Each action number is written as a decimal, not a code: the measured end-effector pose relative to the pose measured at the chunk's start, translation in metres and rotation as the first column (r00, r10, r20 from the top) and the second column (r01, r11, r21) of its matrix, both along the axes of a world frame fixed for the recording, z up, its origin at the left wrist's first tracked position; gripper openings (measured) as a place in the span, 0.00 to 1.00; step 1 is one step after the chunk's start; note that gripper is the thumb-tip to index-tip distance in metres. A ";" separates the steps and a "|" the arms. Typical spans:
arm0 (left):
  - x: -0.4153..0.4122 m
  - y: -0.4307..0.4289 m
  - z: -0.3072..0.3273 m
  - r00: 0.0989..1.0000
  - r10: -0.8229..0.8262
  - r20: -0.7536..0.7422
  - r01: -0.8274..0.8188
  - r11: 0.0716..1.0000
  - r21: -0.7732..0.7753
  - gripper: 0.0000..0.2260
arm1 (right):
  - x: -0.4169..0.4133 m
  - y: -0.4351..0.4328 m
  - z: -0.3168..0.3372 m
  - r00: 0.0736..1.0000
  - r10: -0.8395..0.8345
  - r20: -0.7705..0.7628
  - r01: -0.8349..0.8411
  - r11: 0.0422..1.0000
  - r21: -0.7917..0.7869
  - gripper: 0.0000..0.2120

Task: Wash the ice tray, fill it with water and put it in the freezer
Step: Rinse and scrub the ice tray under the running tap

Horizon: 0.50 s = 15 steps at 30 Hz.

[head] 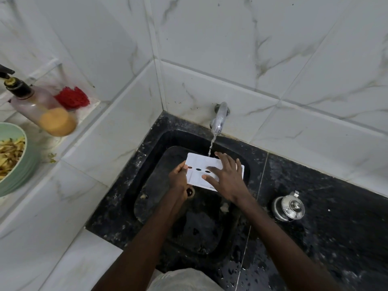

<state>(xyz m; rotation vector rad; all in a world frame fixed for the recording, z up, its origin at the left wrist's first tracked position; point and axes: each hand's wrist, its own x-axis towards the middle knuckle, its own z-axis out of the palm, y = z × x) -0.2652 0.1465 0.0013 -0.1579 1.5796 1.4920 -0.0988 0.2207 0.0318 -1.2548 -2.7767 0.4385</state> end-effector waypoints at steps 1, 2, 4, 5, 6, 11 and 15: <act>-0.002 0.000 -0.002 1.000 -0.003 -0.003 0.003 1.000 0.002 0.10 | 0.003 0.002 0.002 1.000 -0.005 -0.007 0.005 1.000 0.016 0.31; -0.003 0.000 -0.001 1.000 -0.002 0.001 0.002 1.000 0.010 0.10 | 0.004 0.004 0.003 1.000 -0.022 -0.013 0.023 0.999 0.030 0.29; -0.001 0.001 0.003 1.000 -0.008 0.011 0.008 1.000 0.029 0.11 | -0.001 0.004 0.005 0.998 -0.064 0.006 0.064 0.997 0.037 0.30; 0.001 0.003 0.004 1.000 -0.011 0.013 0.011 0.999 0.039 0.11 | -0.005 0.003 0.004 0.997 -0.071 0.024 0.070 0.997 0.028 0.33; 0.003 0.003 0.005 1.000 -0.009 0.016 0.008 0.999 0.050 0.11 | -0.009 0.001 0.003 0.997 -0.065 0.029 0.064 0.998 0.013 0.35; -0.007 -0.004 0.000 0.999 -0.012 -0.043 0.012 1.000 -0.003 0.08 | -0.002 0.002 0.002 0.999 0.021 -0.028 -0.021 1.000 0.007 0.29; 0.003 -0.002 0.004 1.000 0.010 -0.020 -0.010 1.000 0.020 0.10 | -0.003 0.000 -0.002 0.997 -0.071 -0.001 0.071 0.997 0.020 0.28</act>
